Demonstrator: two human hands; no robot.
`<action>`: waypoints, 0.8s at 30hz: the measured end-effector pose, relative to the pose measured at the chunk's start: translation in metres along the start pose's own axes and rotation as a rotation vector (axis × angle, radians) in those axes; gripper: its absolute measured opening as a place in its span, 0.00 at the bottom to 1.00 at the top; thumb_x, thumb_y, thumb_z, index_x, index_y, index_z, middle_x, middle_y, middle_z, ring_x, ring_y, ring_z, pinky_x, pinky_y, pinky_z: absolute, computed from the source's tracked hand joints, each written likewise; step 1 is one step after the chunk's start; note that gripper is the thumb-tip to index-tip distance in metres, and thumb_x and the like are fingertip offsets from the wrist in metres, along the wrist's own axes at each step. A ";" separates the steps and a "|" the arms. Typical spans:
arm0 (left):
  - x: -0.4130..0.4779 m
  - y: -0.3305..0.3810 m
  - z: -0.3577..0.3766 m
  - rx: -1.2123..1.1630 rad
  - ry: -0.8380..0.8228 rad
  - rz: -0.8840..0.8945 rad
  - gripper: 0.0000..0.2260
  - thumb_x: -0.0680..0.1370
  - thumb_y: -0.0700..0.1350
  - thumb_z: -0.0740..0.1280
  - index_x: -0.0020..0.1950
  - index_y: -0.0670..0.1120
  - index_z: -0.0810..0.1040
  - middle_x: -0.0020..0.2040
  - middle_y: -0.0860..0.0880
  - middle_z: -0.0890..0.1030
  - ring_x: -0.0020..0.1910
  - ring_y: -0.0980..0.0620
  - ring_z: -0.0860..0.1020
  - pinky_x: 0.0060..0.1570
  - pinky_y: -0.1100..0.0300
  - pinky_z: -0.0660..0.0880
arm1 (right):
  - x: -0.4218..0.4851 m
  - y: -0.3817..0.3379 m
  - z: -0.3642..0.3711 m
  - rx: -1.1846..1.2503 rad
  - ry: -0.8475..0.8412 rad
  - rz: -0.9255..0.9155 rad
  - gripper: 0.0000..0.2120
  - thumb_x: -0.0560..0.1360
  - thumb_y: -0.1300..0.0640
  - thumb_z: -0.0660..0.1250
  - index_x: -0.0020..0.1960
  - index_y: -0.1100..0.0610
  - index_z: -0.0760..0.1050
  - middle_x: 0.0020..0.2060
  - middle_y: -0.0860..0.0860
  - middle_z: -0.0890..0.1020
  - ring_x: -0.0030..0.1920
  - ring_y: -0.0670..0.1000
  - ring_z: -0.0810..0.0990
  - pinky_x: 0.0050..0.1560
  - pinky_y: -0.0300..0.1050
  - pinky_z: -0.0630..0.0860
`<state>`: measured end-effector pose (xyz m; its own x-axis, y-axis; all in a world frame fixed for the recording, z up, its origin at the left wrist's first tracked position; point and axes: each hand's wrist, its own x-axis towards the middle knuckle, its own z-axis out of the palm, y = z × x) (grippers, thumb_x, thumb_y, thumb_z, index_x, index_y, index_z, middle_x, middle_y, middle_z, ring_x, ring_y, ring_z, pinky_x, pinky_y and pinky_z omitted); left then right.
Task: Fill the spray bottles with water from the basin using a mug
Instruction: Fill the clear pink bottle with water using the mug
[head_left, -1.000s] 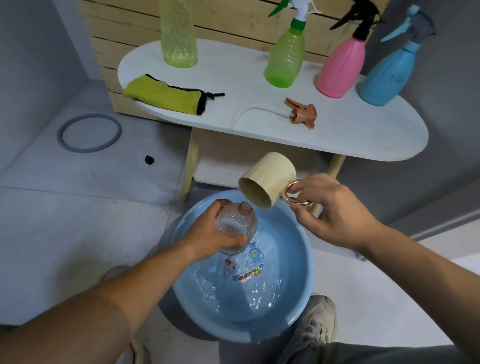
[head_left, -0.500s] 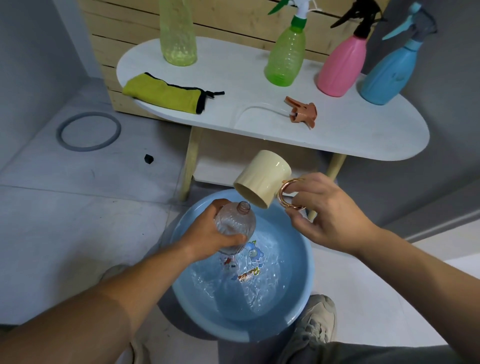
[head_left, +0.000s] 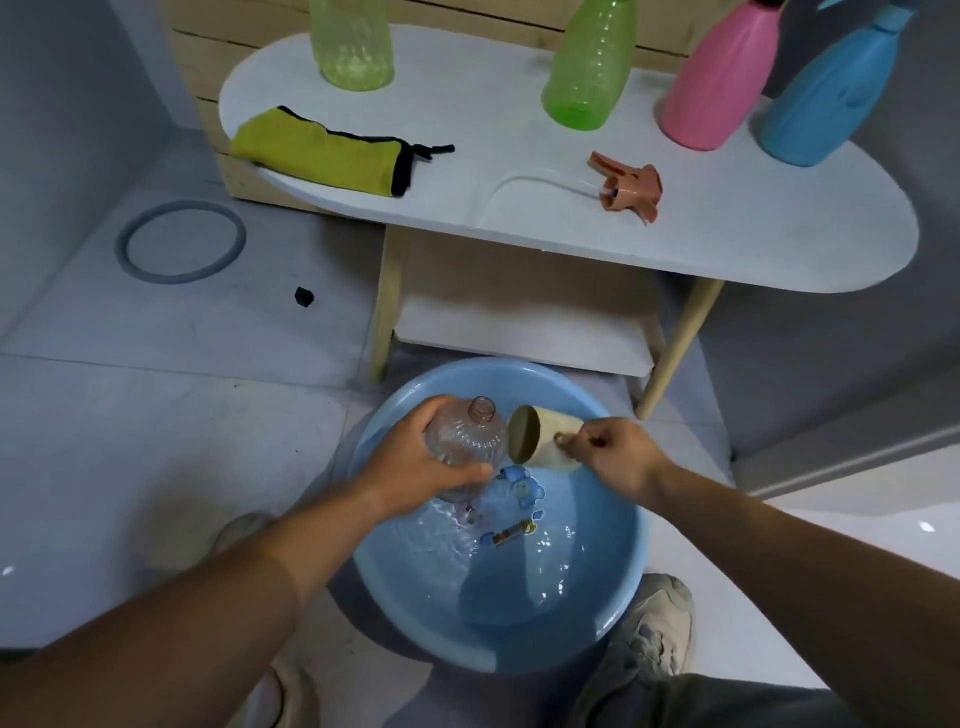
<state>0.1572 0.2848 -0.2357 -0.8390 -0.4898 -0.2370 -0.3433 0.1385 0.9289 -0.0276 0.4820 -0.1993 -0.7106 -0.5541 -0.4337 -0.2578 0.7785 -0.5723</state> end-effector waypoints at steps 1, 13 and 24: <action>0.001 -0.002 -0.001 0.014 0.001 0.000 0.36 0.64 0.50 0.85 0.68 0.55 0.74 0.62 0.59 0.80 0.60 0.63 0.79 0.60 0.64 0.76 | 0.005 0.005 0.008 -0.072 -0.026 0.018 0.19 0.79 0.45 0.66 0.39 0.60 0.76 0.29 0.49 0.73 0.33 0.51 0.72 0.34 0.41 0.68; 0.008 -0.022 -0.004 0.060 0.005 -0.053 0.37 0.63 0.50 0.86 0.69 0.54 0.75 0.61 0.60 0.81 0.55 0.68 0.79 0.52 0.74 0.74 | 0.032 0.027 0.055 -0.623 -0.138 -0.075 0.17 0.82 0.45 0.55 0.62 0.51 0.78 0.58 0.58 0.81 0.58 0.62 0.78 0.55 0.50 0.75; 0.009 -0.023 -0.006 0.039 -0.015 -0.061 0.38 0.64 0.51 0.85 0.70 0.56 0.74 0.61 0.59 0.80 0.55 0.64 0.80 0.54 0.70 0.77 | 0.030 0.021 0.064 -0.303 -0.201 0.040 0.16 0.81 0.45 0.59 0.46 0.53 0.78 0.45 0.56 0.80 0.46 0.58 0.78 0.43 0.44 0.71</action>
<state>0.1603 0.2721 -0.2578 -0.8221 -0.4855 -0.2975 -0.4101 0.1424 0.9009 -0.0128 0.4632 -0.2686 -0.5891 -0.5448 -0.5968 -0.4360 0.8361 -0.3329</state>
